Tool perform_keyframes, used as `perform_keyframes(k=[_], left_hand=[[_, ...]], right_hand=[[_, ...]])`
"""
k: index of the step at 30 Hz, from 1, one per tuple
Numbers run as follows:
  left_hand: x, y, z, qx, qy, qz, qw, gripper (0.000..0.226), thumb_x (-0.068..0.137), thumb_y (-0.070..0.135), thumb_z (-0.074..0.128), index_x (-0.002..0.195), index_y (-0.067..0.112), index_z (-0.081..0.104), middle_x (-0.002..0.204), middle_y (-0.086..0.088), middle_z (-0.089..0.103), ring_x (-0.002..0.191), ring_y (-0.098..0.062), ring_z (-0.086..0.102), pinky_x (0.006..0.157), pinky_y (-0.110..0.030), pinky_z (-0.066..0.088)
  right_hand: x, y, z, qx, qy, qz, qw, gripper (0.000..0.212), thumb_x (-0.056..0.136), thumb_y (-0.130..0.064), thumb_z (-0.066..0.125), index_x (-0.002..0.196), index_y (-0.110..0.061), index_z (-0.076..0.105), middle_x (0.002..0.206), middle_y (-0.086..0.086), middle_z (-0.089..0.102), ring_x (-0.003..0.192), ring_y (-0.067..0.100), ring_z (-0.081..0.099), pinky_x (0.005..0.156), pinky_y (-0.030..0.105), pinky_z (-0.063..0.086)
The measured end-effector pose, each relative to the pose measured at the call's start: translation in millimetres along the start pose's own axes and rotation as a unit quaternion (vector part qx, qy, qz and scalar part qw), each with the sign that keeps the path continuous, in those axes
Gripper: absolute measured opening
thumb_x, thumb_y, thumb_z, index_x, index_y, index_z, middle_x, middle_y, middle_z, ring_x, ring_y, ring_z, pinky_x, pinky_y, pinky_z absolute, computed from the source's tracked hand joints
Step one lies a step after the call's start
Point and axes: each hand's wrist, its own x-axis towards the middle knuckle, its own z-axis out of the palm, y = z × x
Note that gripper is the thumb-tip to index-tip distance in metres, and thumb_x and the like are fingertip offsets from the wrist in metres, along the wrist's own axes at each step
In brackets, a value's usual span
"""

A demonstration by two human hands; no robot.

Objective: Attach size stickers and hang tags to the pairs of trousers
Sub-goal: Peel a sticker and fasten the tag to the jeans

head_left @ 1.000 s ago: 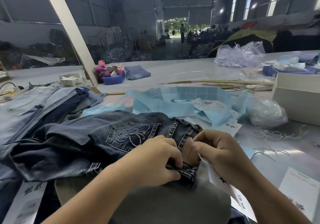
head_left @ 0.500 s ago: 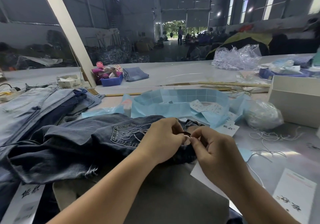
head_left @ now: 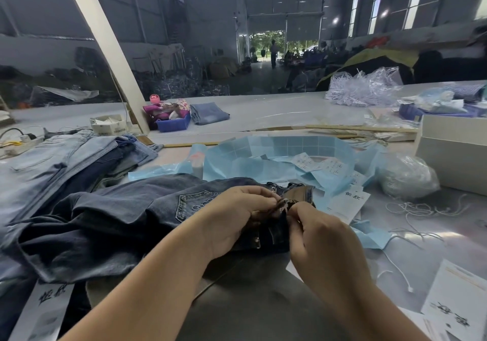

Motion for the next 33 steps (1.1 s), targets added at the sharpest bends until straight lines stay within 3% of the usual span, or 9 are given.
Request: perform_keyframes(k=[3, 6, 10, 12, 16, 20, 27, 30, 33], left_hand=[[1, -6, -3, -0.008, -0.018, 0.008, 1.000, 0.042, 0.087, -0.015, 0.044, 0.078, 0.013, 0.074, 0.081, -0.012, 0.069, 0.071, -0.022, 0.063, 0.068, -0.031, 0.054], [2, -14, -2, 0.063, -0.010, 0.061, 0.996, 0.044, 0.086, -0.017, 0.051, 0.077, 0.019, 0.075, 0.077, -0.005, 0.068, 0.071, -0.019, 0.059, 0.072, -0.028, 0.048], [-2, -18, -1, 0.210, 0.027, 0.143, 0.967, 0.022, 0.085, 0.003, 0.069, 0.081, 0.024, 0.071, 0.064, 0.013, 0.066, 0.053, 0.002, 0.054, 0.056, -0.009, 0.041], [-2, -20, 2, 0.294, 0.060, 0.163, 0.940, 0.010, 0.087, 0.018, 0.070, 0.086, 0.028, 0.071, 0.069, 0.015, 0.069, 0.058, 0.003, 0.059, 0.057, -0.012, 0.044], [-2, -20, 8, 0.367, 0.119, 0.173, 0.906, 0.014, 0.088, 0.018, 0.064, 0.077, 0.024, 0.069, 0.060, 0.010, 0.064, 0.052, -0.007, 0.058, 0.054, -0.027, 0.051], [-3, -21, 11, 0.388, 0.149, 0.195, 0.888, 0.012, 0.087, 0.020, 0.061, 0.078, 0.026, 0.066, 0.059, 0.014, 0.062, 0.052, -0.003, 0.054, 0.052, -0.021, 0.043], [-6, -18, -3, 0.233, -0.003, 0.159, 0.959, 0.017, 0.093, 0.011, 0.064, 0.094, 0.022, 0.078, 0.083, 0.000, 0.076, 0.077, -0.007, 0.069, 0.070, -0.021, 0.052], [-5, -20, -5, 0.218, 0.007, 0.159, 0.963, 0.018, 0.093, 0.008, 0.063, 0.087, 0.018, 0.076, 0.085, -0.010, 0.075, 0.078, -0.012, 0.066, 0.079, -0.038, 0.054], [-5, -23, -3, 0.235, 0.053, 0.162, 0.957, 0.018, 0.091, 0.010, 0.064, 0.079, 0.018, 0.075, 0.079, -0.010, 0.073, 0.069, -0.011, 0.062, 0.075, -0.039, 0.053]], right_hand=[[2, -3, -1, 0.010, -0.017, -0.006, 1.000, 0.025, 0.075, -0.008, 0.071, 0.067, -0.020, 0.050, 0.050, -0.003, 0.056, 0.042, 0.019, 0.039, 0.041, 0.019, 0.013], [2, -2, 0, 0.033, -0.028, -0.010, 0.999, 0.024, 0.079, -0.013, 0.058, 0.068, -0.024, 0.039, 0.051, -0.006, 0.047, 0.047, 0.019, 0.033, 0.047, 0.027, 0.023], [-1, 5, 6, 0.081, -0.069, 0.019, 0.994, 0.012, 0.086, -0.012, 0.057, 0.078, -0.021, 0.056, 0.062, -0.010, 0.054, 0.062, 0.023, 0.055, 0.062, 0.038, 0.044], [-2, 5, 8, 0.100, -0.064, 0.030, 0.993, 0.011, 0.087, -0.013, 0.057, 0.083, -0.022, 0.061, 0.067, -0.009, 0.060, 0.068, 0.023, 0.058, 0.069, 0.041, 0.048], [-4, 3, 9, 0.108, -0.064, 0.022, 0.992, 0.011, 0.086, -0.023, 0.050, 0.083, -0.024, 0.061, 0.067, -0.008, 0.062, 0.068, 0.023, 0.059, 0.068, 0.043, 0.048], [0, 3, 8, 0.109, -0.052, 0.017, 0.992, 0.015, 0.084, -0.026, 0.045, 0.082, -0.023, 0.060, 0.064, -0.008, 0.060, 0.063, 0.022, 0.057, 0.062, 0.042, 0.048], [1, 4, 4, 0.093, -0.016, -0.028, 0.995, 0.013, 0.085, -0.022, 0.052, 0.081, -0.021, 0.064, 0.061, -0.010, 0.059, 0.056, 0.016, 0.054, 0.051, 0.035, 0.046], [1, 2, 5, 0.078, -0.004, -0.053, 0.996, 0.012, 0.085, -0.020, 0.055, 0.079, -0.019, 0.065, 0.060, -0.007, 0.061, 0.054, 0.016, 0.055, 0.046, 0.030, 0.043], [2, 4, 8, 0.072, -0.028, -0.058, 0.995, 0.017, 0.087, -0.025, 0.051, 0.082, -0.020, 0.066, 0.065, -0.005, 0.065, 0.059, 0.019, 0.059, 0.049, 0.032, 0.044]])
